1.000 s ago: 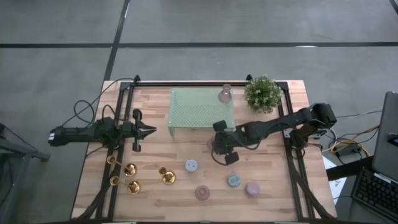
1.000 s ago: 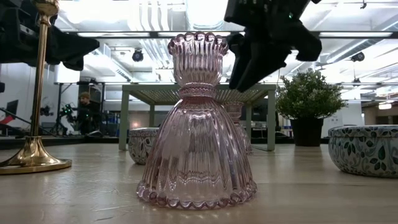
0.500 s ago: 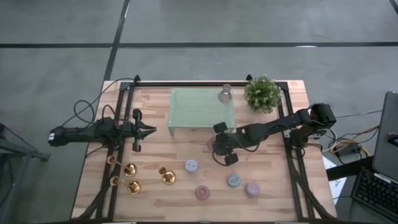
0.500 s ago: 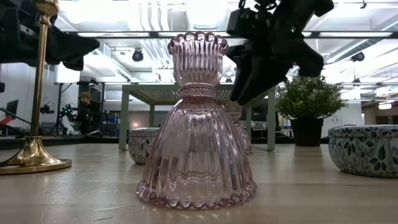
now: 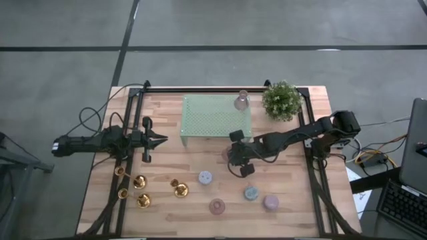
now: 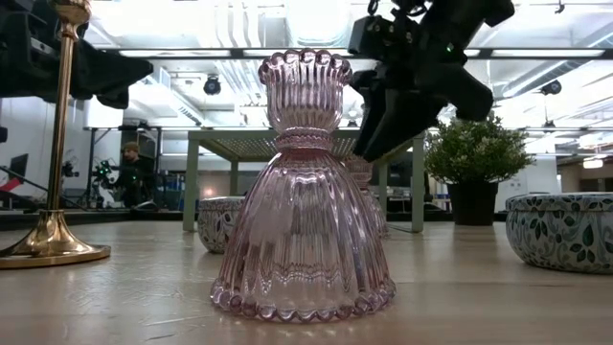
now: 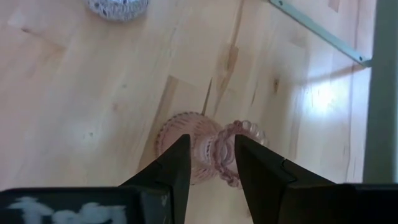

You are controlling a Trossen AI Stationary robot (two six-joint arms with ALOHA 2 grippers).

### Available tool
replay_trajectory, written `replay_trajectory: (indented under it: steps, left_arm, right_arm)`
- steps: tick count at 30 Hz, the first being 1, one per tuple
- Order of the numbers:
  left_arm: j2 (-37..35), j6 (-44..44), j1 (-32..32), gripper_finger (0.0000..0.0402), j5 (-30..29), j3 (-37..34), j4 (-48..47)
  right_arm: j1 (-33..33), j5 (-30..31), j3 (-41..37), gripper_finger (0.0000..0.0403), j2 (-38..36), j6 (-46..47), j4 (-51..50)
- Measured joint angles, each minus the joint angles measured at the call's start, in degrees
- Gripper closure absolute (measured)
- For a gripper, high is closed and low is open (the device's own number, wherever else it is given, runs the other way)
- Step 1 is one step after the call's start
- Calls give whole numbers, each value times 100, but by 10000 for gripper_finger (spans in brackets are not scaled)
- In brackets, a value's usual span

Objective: Pick & Place candle stick holders
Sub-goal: Put the top pink candle holder on the shelf aligned with the other pink candle holder

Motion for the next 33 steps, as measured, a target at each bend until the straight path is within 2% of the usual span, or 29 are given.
replay_trajectory:
  steps: [7,14,20,28,33]
  left_arm:
    - [0,0,-1,364,0,0,0]
    - [2,0,-2,364,0,0,0]
    - [2,0,-2,364,0,0,0]
    - [0,0,-2,364,-2,0,0]
    - [1,0,0,364,0,0,0]
  right_arm:
    - [0,-3,-182,282,-1,66,78]
    - [20,-56,-267,296,-2,173,76]
    - [19,-59,-172,321,-2,197,32]
    - [17,-9,-103,381,-9,188,-120]
    - [49,11,-70,384,-17,318,-208]
